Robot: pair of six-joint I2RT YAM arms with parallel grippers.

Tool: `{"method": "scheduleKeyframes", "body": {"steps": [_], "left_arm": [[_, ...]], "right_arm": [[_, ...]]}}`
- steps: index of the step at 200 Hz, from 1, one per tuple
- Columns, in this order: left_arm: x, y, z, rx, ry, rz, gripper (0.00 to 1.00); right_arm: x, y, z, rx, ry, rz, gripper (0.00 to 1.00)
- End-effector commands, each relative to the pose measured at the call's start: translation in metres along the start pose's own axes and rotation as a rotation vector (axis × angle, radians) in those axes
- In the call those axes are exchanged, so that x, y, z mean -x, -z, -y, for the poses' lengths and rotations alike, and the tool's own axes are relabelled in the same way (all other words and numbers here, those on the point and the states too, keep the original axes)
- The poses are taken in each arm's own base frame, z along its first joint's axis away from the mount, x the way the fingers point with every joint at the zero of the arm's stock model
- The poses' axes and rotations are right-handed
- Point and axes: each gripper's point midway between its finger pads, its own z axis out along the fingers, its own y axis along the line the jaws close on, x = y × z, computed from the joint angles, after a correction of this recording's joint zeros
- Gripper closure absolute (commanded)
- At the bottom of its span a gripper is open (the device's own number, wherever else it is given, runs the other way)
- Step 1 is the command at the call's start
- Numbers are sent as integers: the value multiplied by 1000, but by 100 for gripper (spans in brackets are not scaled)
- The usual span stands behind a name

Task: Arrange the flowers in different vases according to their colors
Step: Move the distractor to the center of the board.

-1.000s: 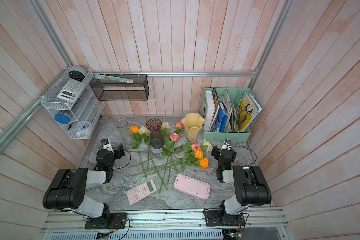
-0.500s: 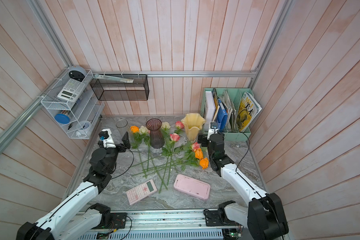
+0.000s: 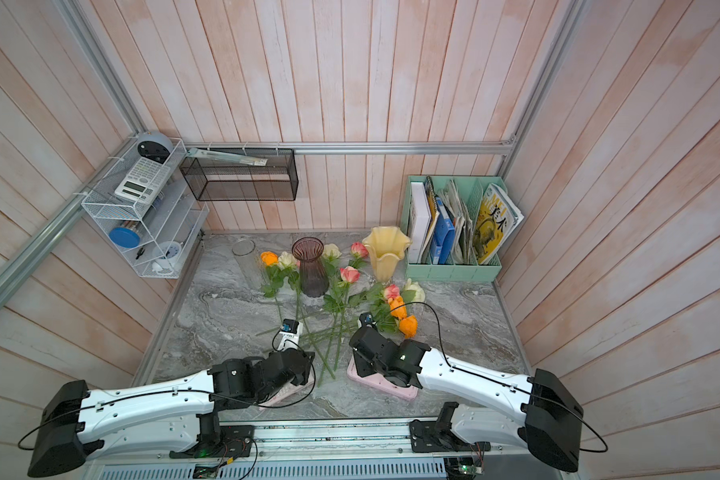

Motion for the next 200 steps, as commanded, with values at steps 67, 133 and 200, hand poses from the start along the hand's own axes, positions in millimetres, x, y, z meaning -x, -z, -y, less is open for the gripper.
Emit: {"method": "scheduleKeyframes", "body": {"steps": [67, 133, 200], "left_arm": [[-54, -35, 1, -17, 269, -28, 61], [-70, -50, -8, 31, 256, -33, 61], [-83, -50, -46, 162, 256, -39, 61]], "right_arm": [[-46, -22, -53, 113, -96, -173, 38], [-53, -35, -29, -160, 59, -306, 35], [-58, -26, 43, -475, 40, -325, 33]]}}
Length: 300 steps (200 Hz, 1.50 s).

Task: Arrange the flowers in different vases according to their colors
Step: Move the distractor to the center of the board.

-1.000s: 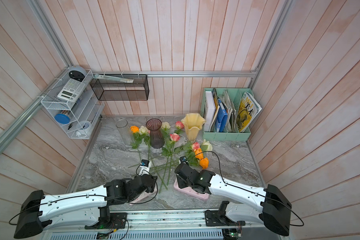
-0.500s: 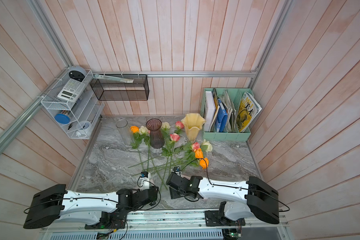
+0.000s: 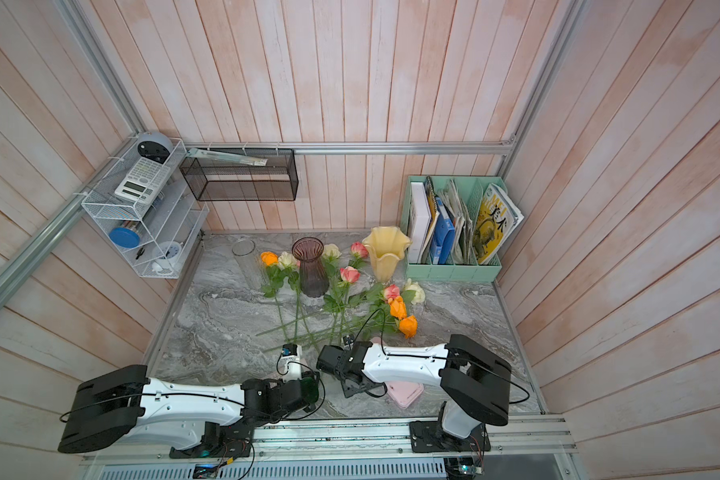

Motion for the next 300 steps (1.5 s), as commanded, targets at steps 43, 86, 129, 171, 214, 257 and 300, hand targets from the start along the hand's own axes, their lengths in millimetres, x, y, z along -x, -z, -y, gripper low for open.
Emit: {"method": "scheduleKeyframes", "body": {"steps": [43, 86, 129, 171, 214, 257, 300], "left_arm": [[1, 0, -81, 224, 54, 10, 61], [33, 22, -65, 169, 27, 77, 53], [37, 45, 10, -23, -45, 50, 34], [-13, 17, 29, -140, 67, -89, 70], [-48, 11, 4, -78, 123, -115, 99], [-49, 6, -57, 56, 205, -68, 100], [-8, 36, -129, 204, 288, 76, 100]], "right_arm": [[-16, -12, 124, -295, -251, -62, 31], [3, -8, 136, -211, -345, -25, 28], [30, 9, 112, -86, -321, 64, 27], [36, 10, 104, -53, -301, 70, 27], [48, 14, 100, -46, -272, 87, 27], [61, 12, 88, -20, -248, 84, 27], [76, 16, 75, 18, -221, 96, 27]]}}
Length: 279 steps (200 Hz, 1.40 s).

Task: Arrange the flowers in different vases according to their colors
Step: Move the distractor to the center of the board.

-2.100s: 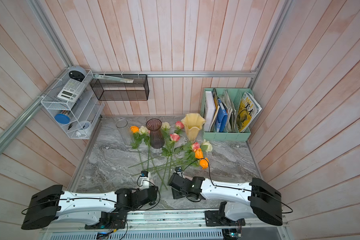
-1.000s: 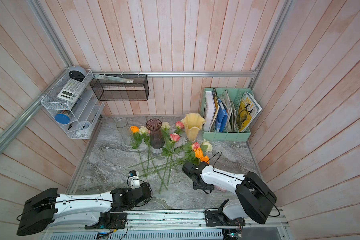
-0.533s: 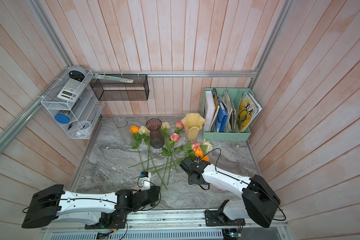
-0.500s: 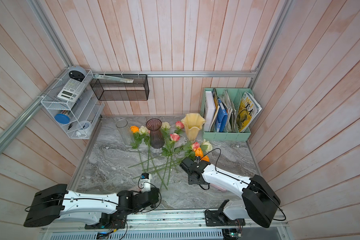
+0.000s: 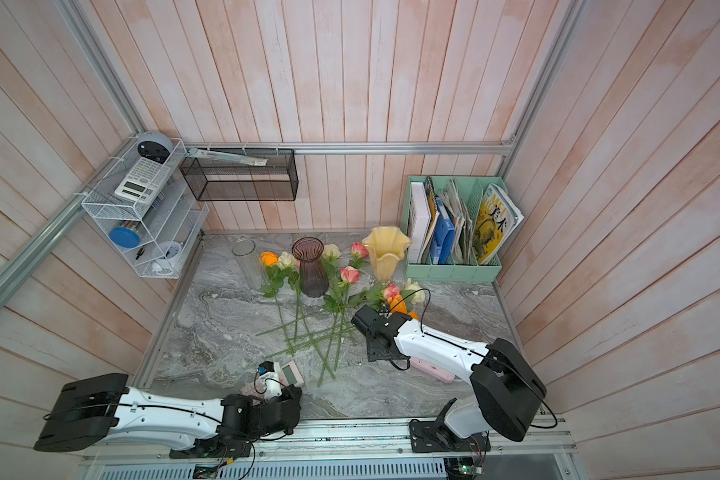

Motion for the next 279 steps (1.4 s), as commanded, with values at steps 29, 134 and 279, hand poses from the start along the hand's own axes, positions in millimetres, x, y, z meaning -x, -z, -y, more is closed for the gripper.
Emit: {"method": "scheduleKeyframes", "body": {"steps": [29, 134, 279], "left_arm": [[72, 33, -93, 269, 14, 209, 100], [117, 10, -61, 329, 1, 136, 100], [-27, -14, 18, -17, -13, -156, 100]], "right_arm": [[22, 8, -27, 63, 54, 24, 27], [46, 16, -60, 138, 129, 30, 27], [58, 11, -54, 166, 115, 25, 27]]}}
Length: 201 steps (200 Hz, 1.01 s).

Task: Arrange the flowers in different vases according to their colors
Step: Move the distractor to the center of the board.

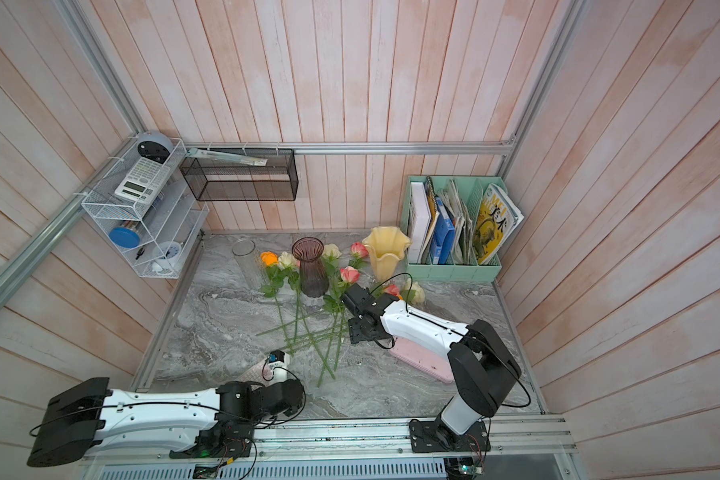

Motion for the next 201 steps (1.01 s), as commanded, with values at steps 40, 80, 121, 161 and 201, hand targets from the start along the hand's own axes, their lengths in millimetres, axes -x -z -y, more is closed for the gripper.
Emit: {"method": "scheduleKeyframes", "body": {"steps": [40, 80, 121, 161, 201], "left_arm": [[19, 3, -65, 88, 313, 199, 100], [52, 44, -144, 218, 499, 400, 100], [78, 42, -158, 251, 589, 457, 100], [94, 27, -156, 376, 543, 407, 100], [144, 66, -86, 250, 380, 480, 100]], "right_arm": [[18, 4, -8, 35, 32, 8, 27], [30, -1, -19, 58, 55, -2, 27], [36, -18, -31, 73, 77, -39, 27], [40, -26, -38, 82, 93, -48, 27], [45, -21, -39, 82, 118, -34, 30]]}}
